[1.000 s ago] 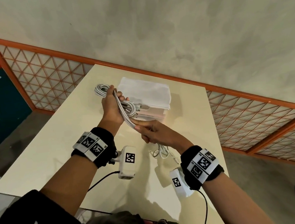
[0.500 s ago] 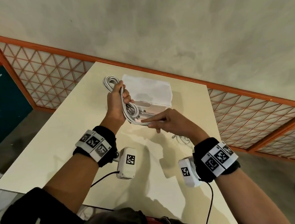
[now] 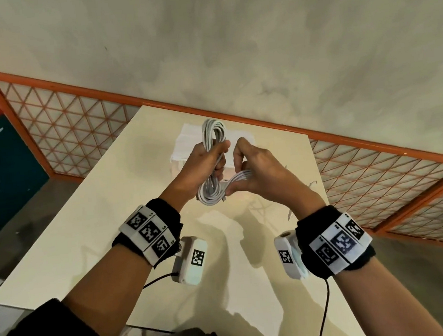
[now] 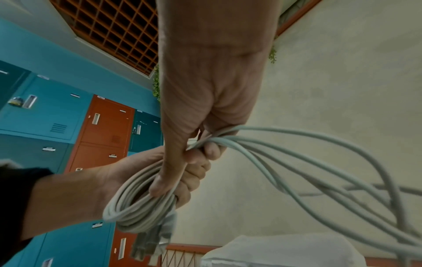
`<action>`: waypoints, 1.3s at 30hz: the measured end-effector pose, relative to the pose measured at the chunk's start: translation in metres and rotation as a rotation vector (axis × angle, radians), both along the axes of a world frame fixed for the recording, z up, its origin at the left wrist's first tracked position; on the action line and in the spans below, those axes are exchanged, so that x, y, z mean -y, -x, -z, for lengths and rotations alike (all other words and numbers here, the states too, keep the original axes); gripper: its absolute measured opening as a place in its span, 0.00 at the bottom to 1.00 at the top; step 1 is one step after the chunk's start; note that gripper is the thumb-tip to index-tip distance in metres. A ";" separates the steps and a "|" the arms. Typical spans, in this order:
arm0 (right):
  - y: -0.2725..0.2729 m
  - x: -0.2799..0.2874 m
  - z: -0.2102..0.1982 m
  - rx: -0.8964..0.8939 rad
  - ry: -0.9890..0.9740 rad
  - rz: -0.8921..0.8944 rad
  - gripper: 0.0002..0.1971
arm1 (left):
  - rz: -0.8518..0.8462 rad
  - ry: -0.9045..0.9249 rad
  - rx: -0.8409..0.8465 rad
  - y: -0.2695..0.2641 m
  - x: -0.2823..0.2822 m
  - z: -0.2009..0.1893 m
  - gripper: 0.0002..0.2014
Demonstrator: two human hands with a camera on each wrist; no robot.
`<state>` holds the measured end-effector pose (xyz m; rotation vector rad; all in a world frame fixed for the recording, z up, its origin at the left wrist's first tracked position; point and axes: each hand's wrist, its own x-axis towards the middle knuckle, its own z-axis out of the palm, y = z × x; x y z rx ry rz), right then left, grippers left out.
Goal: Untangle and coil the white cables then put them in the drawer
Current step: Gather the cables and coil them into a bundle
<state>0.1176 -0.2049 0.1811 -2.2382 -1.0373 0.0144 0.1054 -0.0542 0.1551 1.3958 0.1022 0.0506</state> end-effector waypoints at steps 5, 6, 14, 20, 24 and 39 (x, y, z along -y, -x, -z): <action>0.002 -0.001 -0.009 0.094 0.053 -0.034 0.32 | 0.159 -0.085 -0.029 0.013 0.000 -0.011 0.15; 0.002 -0.002 -0.011 0.127 0.078 -0.022 0.34 | 0.198 -0.064 -0.049 0.017 0.000 -0.013 0.15; 0.012 -0.004 -0.022 0.359 0.262 0.017 0.40 | 0.378 -0.038 -0.164 0.027 0.008 -0.006 0.18; 0.015 -0.004 -0.011 0.298 0.209 0.001 0.43 | 0.469 -0.188 -0.244 0.032 0.005 -0.002 0.21; 0.012 0.000 0.001 0.138 0.111 -0.027 0.40 | 0.508 -0.256 -0.285 0.034 0.002 0.003 0.22; -0.007 0.031 0.000 -0.325 0.275 0.005 0.16 | 0.451 -0.102 -0.263 0.034 -0.013 0.023 0.12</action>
